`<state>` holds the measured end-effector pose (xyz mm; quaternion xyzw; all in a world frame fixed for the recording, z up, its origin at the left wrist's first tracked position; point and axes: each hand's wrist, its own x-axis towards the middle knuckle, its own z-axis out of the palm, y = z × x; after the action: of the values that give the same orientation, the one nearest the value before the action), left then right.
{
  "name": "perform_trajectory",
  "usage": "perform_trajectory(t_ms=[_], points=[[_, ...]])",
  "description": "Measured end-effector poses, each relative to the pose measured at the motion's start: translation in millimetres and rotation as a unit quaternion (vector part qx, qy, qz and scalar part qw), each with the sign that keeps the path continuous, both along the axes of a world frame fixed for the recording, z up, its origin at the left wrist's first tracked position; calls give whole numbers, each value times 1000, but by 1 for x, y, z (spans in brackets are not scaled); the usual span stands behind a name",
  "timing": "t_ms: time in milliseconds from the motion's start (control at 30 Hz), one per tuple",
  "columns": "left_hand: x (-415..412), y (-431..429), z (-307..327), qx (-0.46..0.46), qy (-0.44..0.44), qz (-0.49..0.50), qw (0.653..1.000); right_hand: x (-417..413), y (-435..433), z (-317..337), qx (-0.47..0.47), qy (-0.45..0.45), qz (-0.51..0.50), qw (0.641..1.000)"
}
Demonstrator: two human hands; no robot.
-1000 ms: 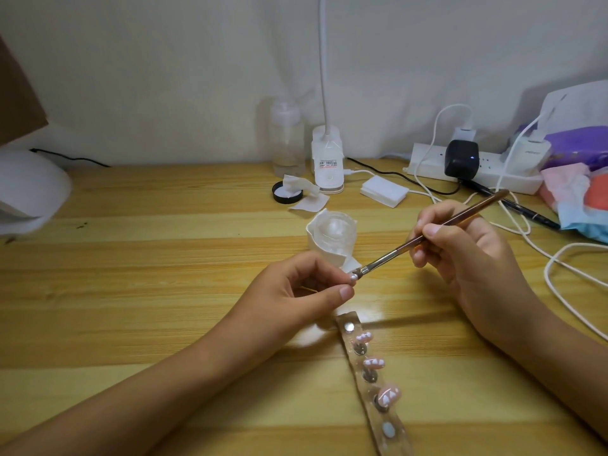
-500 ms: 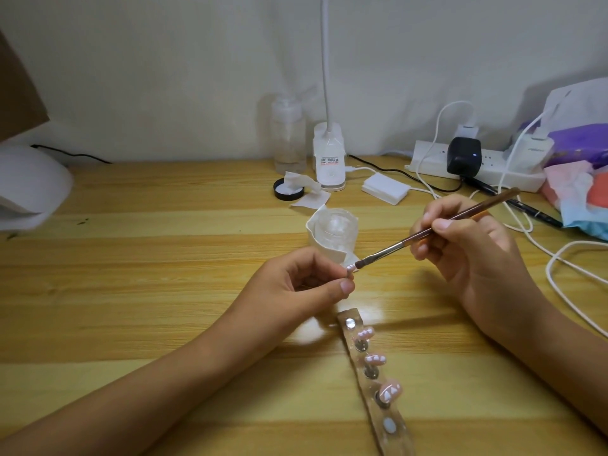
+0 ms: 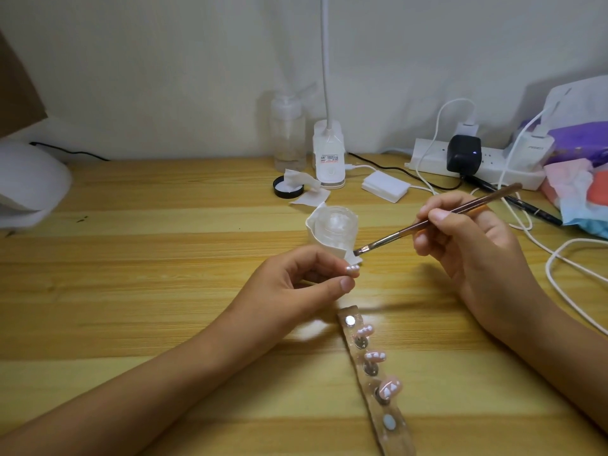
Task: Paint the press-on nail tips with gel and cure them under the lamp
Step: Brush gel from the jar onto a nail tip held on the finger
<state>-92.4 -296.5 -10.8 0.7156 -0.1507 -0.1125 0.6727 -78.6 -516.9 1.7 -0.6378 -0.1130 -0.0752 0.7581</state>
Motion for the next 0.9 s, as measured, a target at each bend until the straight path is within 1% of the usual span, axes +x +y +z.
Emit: perform_trajectory(t_ms=[67, 167, 367, 533, 633, 800, 900], points=[[0, 0, 0, 8, -8, -5, 1000, 1, 0, 1, 29, 12, 2, 1000], [1, 1, -1, 11, -15, -8, 1000, 1, 0, -1, 37, 15, 8, 999], [1, 0, -2, 19, -19, -6, 1000, 1, 1, -2, 20, 17, 29, 999], [0, 0, -1, 15, -8, 0, 1000, 2, 2, -3, -8, 10, 41, 999], [-1, 2, 2, 6, -14, -6, 1000, 3, 1, -5, -17, 13, 43, 999], [-2, 1, 4, 4, -14, -1, 1000, 8, -3, -6, 65, 31, 37, 997], [-2, 0, 5, -6, -13, -1, 1000, 10, -6, -5, 93, 33, 38, 994]])
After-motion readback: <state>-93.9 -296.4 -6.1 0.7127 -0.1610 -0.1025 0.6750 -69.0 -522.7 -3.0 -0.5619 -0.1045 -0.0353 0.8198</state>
